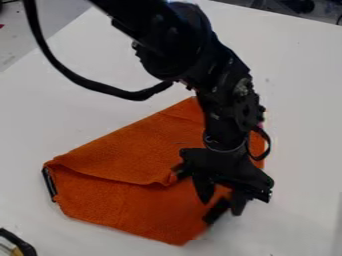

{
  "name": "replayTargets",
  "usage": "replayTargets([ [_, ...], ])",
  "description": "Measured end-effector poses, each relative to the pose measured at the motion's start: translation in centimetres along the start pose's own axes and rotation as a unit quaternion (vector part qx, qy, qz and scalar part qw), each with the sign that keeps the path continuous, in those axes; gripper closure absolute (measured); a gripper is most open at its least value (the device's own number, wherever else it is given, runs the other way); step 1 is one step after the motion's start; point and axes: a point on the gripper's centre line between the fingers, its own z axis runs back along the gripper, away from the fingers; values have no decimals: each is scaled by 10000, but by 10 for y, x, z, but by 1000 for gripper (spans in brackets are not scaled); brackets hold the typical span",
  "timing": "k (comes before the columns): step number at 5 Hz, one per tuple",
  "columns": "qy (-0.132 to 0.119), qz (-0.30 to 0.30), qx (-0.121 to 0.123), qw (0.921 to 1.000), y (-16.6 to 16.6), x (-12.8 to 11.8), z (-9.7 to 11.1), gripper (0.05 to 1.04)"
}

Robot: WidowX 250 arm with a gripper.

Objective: Unfold the cloth from top left to bottom right

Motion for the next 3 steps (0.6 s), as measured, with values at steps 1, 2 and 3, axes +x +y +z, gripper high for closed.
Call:
replayTargets([
  [1, 20, 123, -60, 9999, -19, 1, 5, 85],
  [2, 2, 90, 305, 9995, -23, 2, 11, 81],
  [3, 25, -24, 555, 9985, -18, 3, 13, 83],
])
